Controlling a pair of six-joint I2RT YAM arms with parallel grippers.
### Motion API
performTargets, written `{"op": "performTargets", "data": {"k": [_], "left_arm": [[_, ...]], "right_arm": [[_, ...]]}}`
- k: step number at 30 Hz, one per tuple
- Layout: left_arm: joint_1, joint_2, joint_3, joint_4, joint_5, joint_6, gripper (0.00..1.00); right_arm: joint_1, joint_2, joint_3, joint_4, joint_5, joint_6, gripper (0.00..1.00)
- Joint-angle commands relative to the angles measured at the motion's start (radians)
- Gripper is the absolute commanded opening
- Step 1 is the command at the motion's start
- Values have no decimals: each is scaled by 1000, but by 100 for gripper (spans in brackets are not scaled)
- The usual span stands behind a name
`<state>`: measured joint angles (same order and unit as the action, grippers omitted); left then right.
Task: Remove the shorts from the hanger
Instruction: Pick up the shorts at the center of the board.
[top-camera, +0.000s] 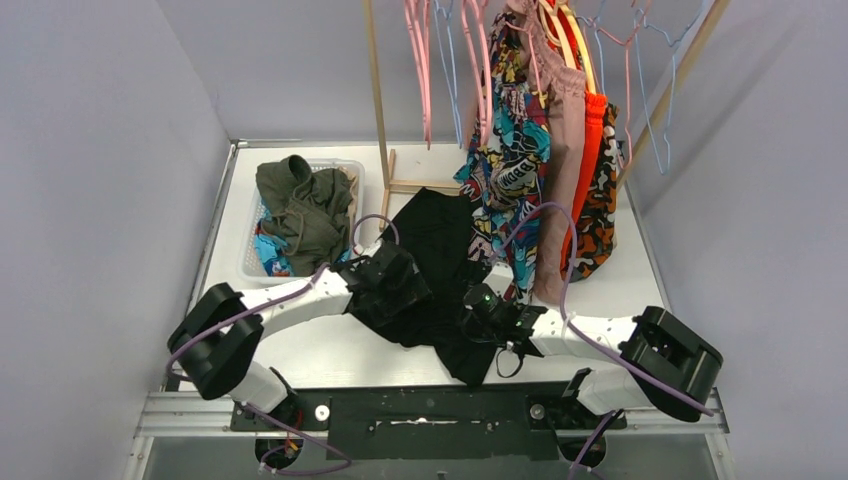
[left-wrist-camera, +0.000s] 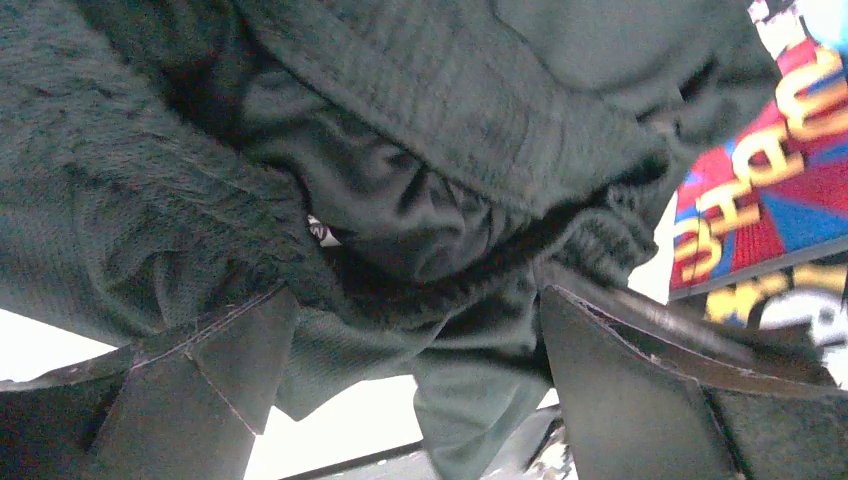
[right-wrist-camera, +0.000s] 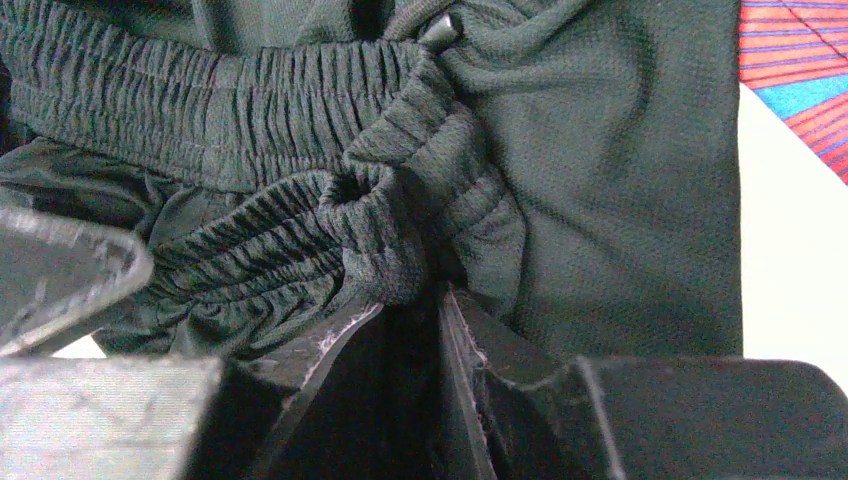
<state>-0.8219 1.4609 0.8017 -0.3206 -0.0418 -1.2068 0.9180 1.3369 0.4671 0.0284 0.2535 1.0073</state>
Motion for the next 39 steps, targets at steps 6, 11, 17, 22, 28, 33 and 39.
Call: {"op": "performTargets", "data": {"k": [6, 11, 17, 22, 28, 33, 39], "left_arm": [[13, 373, 499, -608, -241, -331, 95], [8, 669, 699, -782, -201, -185, 89], [-39, 600, 452, -537, -135, -176, 54], [-29, 444, 295, -360, -160, -138, 12], [-20, 186, 170, -71, -203, 27, 0], [-19, -107, -17, 247, -163, 195, 0], [-6, -291, 41, 115, -209, 429, 0]], "right_arm": [[9, -101, -71, 27, 49, 6, 24], [12, -133, -79, 26, 65, -5, 25], [19, -158, -88, -2, 86, -1, 25], [21, -181, -94, 15, 88, -24, 25], [31, -246, -92, 47, 89, -66, 33], [46, -340, -113, 71, 104, -89, 47], [53, -459, -133, 54, 144, -88, 58]]}}
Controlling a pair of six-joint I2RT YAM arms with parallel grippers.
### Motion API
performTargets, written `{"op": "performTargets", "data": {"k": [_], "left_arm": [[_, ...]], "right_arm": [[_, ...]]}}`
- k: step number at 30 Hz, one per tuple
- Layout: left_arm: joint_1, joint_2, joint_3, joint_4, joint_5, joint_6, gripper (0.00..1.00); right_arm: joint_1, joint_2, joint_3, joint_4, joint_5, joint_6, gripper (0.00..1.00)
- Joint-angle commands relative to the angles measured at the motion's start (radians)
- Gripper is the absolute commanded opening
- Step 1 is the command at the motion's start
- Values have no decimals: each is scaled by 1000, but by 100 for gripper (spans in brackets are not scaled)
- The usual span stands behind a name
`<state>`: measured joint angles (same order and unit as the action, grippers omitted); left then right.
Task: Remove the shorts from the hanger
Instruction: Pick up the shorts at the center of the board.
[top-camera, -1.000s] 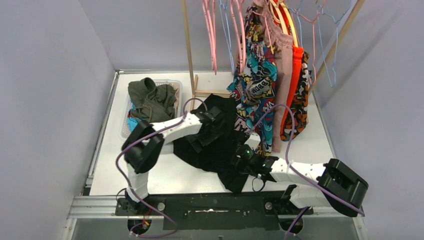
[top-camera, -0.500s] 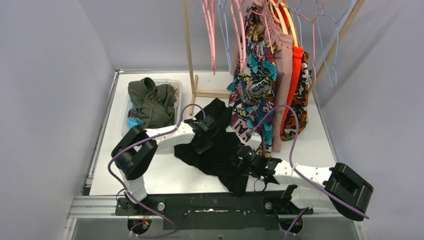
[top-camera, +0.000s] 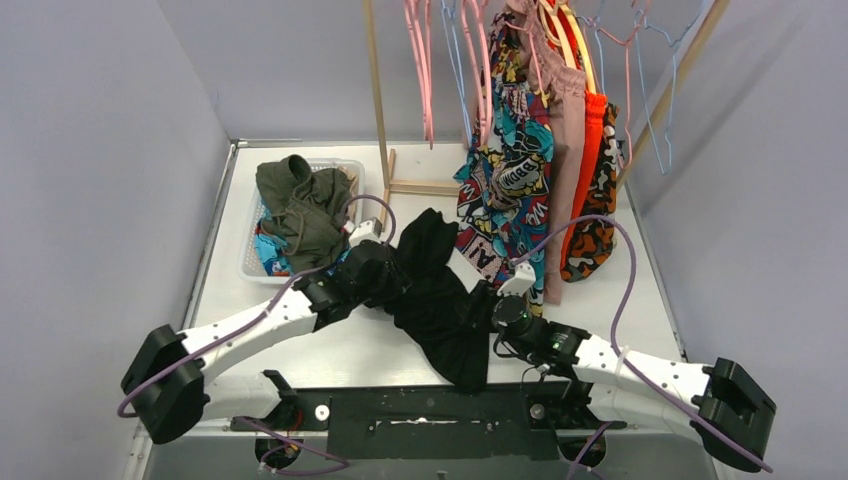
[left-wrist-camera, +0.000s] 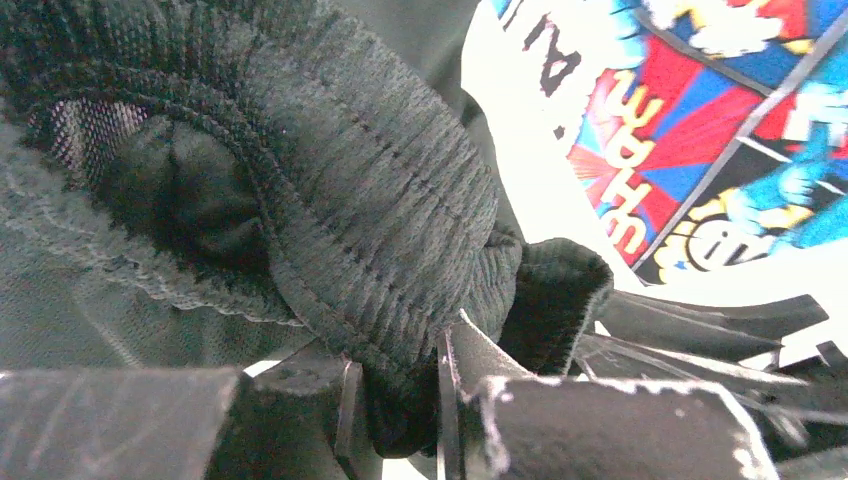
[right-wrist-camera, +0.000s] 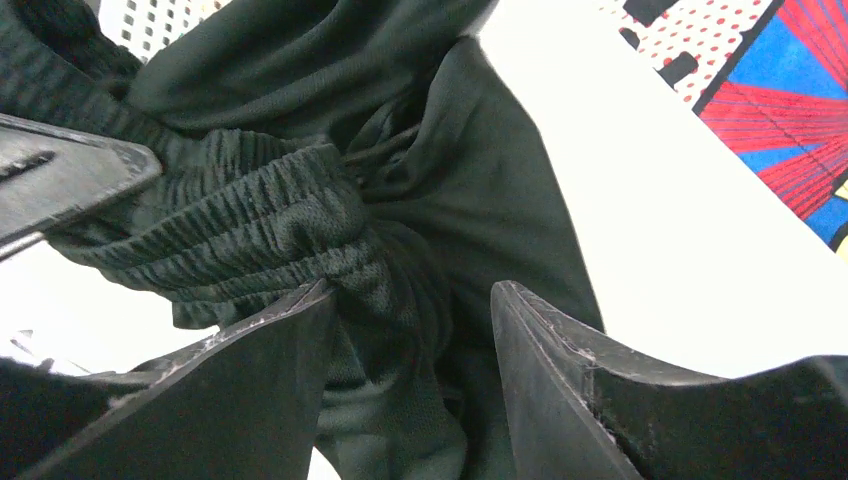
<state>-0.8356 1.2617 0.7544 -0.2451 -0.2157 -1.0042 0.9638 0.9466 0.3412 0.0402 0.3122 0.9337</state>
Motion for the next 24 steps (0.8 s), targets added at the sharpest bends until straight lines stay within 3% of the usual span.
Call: {"op": "performTargets", "data": {"k": [1, 9, 13, 16, 21, 24], "left_arm": [[7, -112, 112, 6, -42, 277, 0], [-3, -182, 188, -157, 167, 647, 0], [-51, -130, 118, -140, 328, 662, 0], [-126, -104, 34, -50, 360, 598, 0], [-212, -6, -11, -1, 391, 569, 21], [-252, 53, -14, 3, 323, 558, 45]], "right_arm": [[7, -87, -6, 32, 96, -15, 59], [9, -197, 1, -28, 179, -20, 61], [9, -221, 1, -66, 208, -11, 61], [10, -231, 13, -118, 226, 11, 62], [12, -237, 18, -167, 245, 37, 62], [11, -233, 18, -168, 247, 47, 62]]}}
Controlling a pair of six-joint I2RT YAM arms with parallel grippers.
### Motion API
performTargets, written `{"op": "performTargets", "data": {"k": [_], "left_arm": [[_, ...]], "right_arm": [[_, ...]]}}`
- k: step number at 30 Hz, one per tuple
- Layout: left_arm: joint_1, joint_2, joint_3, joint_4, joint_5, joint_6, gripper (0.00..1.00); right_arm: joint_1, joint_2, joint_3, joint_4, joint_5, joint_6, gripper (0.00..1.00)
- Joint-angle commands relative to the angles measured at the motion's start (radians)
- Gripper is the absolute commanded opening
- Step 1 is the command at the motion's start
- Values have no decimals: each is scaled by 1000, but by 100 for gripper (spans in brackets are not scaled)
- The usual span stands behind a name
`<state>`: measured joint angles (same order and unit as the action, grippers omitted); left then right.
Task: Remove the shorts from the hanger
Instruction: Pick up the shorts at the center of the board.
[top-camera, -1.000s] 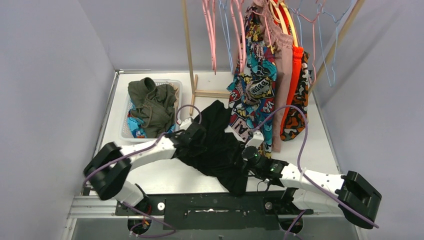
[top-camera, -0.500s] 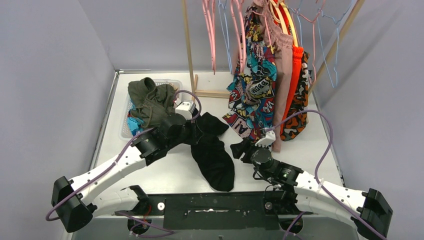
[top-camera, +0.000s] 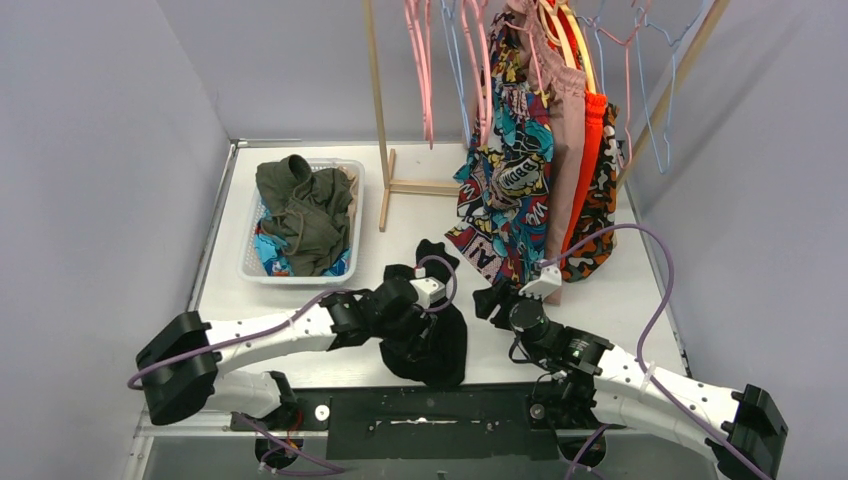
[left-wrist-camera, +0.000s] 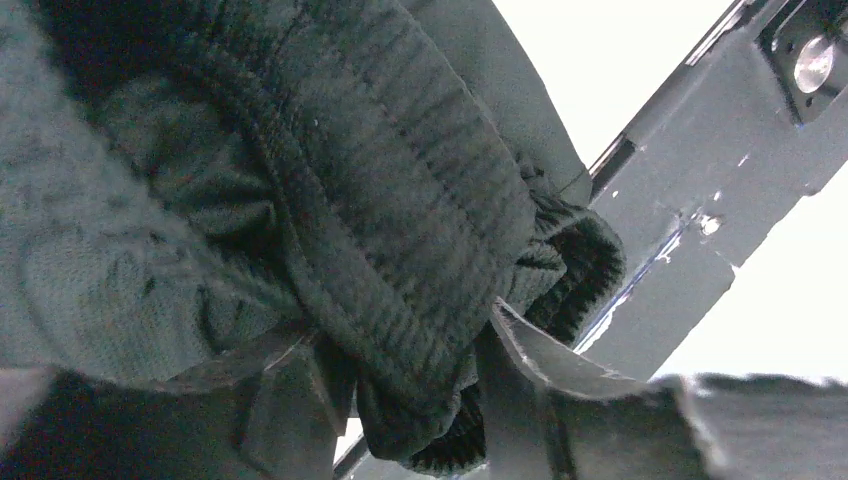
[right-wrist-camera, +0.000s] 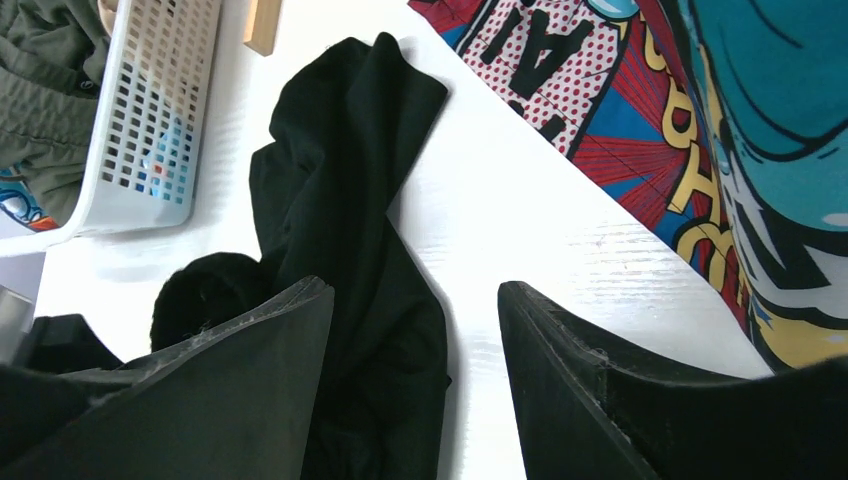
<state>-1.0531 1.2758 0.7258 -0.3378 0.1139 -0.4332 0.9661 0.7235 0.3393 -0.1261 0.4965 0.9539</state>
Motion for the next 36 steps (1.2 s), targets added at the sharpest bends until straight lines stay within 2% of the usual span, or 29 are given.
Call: {"op": "performTargets", "data": {"k": [1, 4, 7, 13, 16, 19, 22, 26, 28, 30, 34, 36], "left_arm": [[-38, 54, 15, 98, -26, -18, 53], [-39, 82, 27, 119, -72, -35, 68], [-39, 102, 27, 164, -94, -66, 76], [-39, 170, 46, 191, -158, -142, 79], [-35, 164, 11, 261, -192, -209, 82], [-27, 216, 9, 272, -226, -211, 83], [-36, 302, 41, 193, -252, -197, 68], [-82, 368, 35, 122, -349, -200, 59], [-91, 388, 39, 89, -390, -184, 48], [-105, 398, 53, 33, -439, -170, 31], [-119, 317, 32, 1, -510, -197, 3], [-115, 247, 44, -29, -553, -181, 0]], "right_arm": [[9, -8, 22, -1, 65, 28, 62], [9, 2, 26, -1, 63, 31, 63], [11, 18, 29, -8, 65, 40, 63], [11, 38, 26, -7, 59, 58, 63], [11, 41, 27, -10, 59, 62, 63], [11, 41, 23, -10, 62, 64, 63], [11, 41, 27, -22, 65, 65, 63], [14, 31, 27, -71, 96, 104, 63], [16, 21, 21, -76, 106, 112, 63], [16, 12, 20, -80, 108, 111, 64], [15, 2, 32, -101, 117, 103, 64], [15, 1, 33, -103, 122, 102, 64]]}}
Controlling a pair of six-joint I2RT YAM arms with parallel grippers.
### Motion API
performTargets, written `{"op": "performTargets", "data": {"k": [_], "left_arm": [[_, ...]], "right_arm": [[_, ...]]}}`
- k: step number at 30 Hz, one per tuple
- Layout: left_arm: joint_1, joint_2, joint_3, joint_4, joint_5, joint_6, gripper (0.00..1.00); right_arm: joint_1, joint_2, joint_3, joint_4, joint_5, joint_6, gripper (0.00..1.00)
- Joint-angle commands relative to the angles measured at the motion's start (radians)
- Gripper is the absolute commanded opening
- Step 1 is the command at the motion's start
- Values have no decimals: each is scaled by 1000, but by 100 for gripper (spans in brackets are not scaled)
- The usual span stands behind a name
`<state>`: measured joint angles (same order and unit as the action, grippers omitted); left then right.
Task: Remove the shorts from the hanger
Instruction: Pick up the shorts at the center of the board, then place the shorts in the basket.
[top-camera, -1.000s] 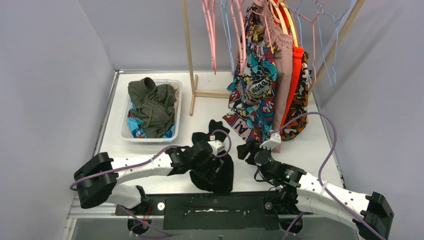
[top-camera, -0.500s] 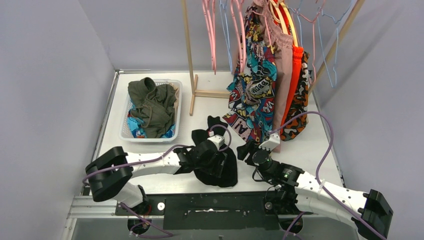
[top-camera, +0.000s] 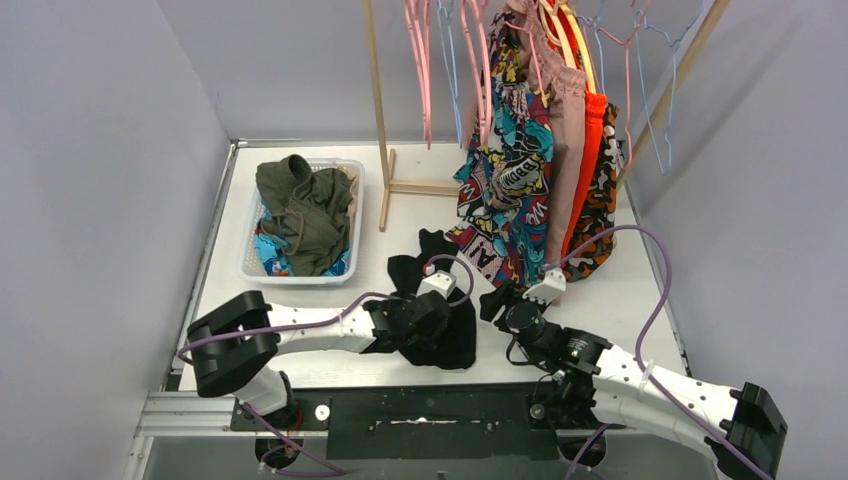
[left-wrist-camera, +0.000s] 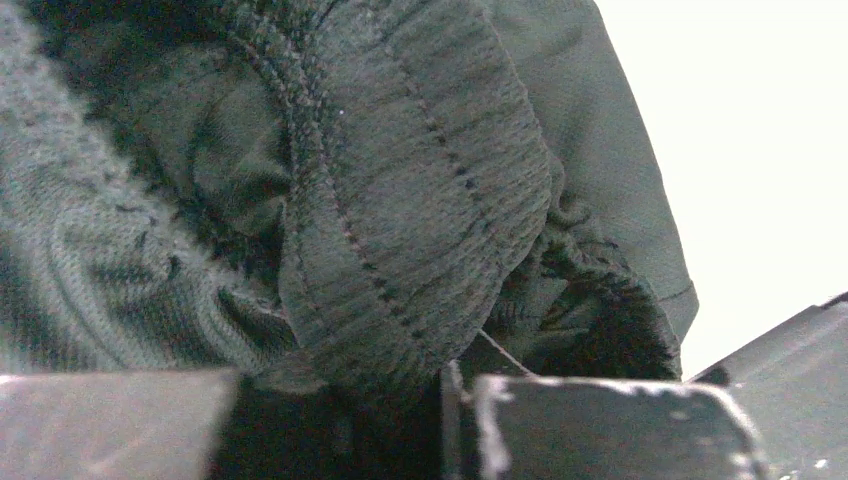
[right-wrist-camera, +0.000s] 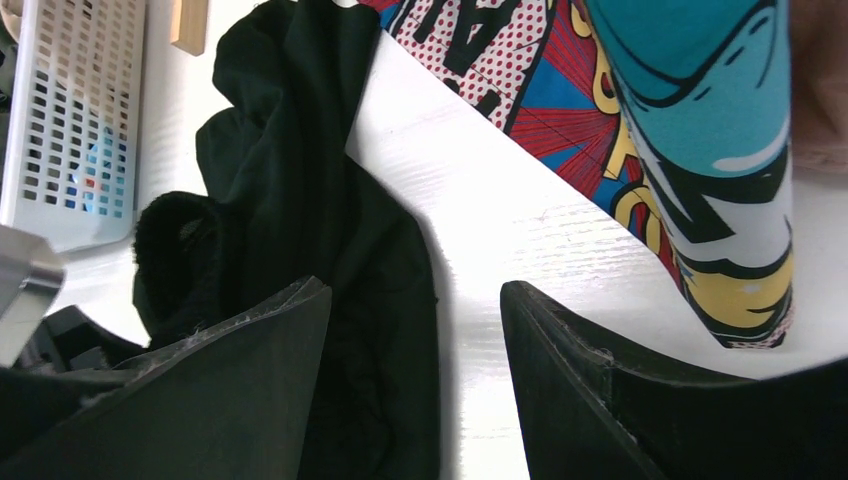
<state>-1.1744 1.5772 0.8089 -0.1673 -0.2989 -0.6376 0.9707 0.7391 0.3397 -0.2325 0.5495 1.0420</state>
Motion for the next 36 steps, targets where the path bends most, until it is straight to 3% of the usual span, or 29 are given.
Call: {"op": "performTargets", "data": {"k": [1, 5, 10, 18, 21, 26, 36], "left_arm": [[7, -88, -8, -229, -170, 41, 0], [24, -225, 125, -329, -310, 143, 0], [73, -368, 243, -347, -363, 258, 0], [100, -411, 395, -452, -482, 351, 0], [163, -432, 429, -448, -481, 396, 0], [403, -441, 574, -411, -371, 549, 0], [541, -405, 775, -350, -491, 737, 0]], "right_arm": [[11, -15, 33, 7, 69, 9, 64], [11, -9, 36, 11, 71, -2, 64], [12, -5, 33, 16, 78, 12, 65], [13, -21, 20, 15, 91, 21, 65], [12, -27, 16, 16, 93, 24, 65], [13, -30, 18, 11, 94, 23, 65], [13, -33, 23, 9, 98, 15, 65]]}}
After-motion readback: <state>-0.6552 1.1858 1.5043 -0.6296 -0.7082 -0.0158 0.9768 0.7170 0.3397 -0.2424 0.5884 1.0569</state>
